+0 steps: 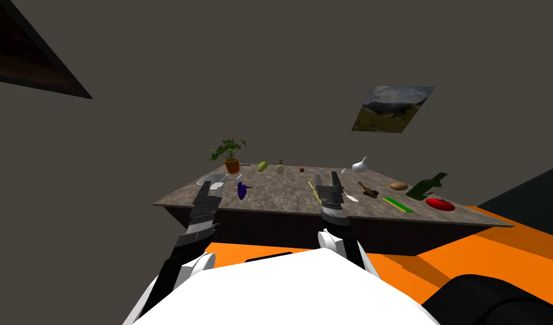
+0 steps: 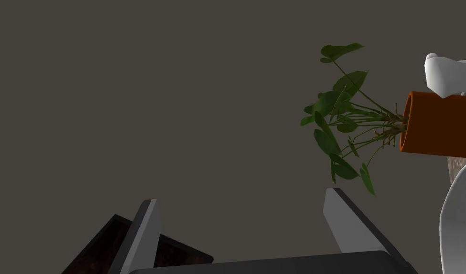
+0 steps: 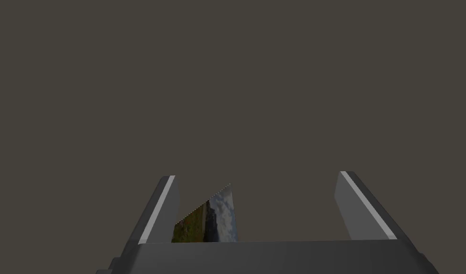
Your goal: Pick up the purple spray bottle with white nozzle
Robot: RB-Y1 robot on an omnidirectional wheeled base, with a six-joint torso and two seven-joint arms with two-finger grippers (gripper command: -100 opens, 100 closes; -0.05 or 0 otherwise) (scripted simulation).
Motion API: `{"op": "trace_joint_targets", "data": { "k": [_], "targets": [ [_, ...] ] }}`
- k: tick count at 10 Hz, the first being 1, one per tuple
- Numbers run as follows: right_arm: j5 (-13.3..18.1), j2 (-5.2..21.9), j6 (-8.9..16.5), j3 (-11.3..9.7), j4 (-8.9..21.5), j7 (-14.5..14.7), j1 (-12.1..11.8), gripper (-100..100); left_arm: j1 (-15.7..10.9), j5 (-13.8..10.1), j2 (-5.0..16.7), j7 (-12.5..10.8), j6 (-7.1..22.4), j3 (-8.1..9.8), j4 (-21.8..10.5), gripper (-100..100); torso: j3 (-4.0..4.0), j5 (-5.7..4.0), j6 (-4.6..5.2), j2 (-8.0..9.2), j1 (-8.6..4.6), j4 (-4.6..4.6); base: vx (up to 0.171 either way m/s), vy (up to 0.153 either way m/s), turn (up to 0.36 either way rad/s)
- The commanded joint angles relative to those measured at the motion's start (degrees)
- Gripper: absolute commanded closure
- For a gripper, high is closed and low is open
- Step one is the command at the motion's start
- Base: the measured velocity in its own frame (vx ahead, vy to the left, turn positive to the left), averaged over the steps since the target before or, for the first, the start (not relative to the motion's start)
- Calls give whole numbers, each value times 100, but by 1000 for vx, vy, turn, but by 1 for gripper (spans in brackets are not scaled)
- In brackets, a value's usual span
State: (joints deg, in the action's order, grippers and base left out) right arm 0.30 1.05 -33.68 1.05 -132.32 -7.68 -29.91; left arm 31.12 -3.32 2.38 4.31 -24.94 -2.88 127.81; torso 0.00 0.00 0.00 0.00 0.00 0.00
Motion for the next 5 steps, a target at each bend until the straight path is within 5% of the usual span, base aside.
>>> {"op": "trace_joint_targets", "data": {
  "k": [1, 5],
  "targets": [
    [0, 0, 0, 0, 0, 0, 0, 0, -31, 102, 215, 16, 45, 2, -33, -100, 0, 0, 0, 0, 0, 0, -16, 20, -41],
    [0, 1, 0, 0, 0, 0, 1, 0, -140, 429, 625, 58, 184, 1, -137, -100, 14, 6, 0, 24, 28, 5, -53, 58, -55]
  ]
}}
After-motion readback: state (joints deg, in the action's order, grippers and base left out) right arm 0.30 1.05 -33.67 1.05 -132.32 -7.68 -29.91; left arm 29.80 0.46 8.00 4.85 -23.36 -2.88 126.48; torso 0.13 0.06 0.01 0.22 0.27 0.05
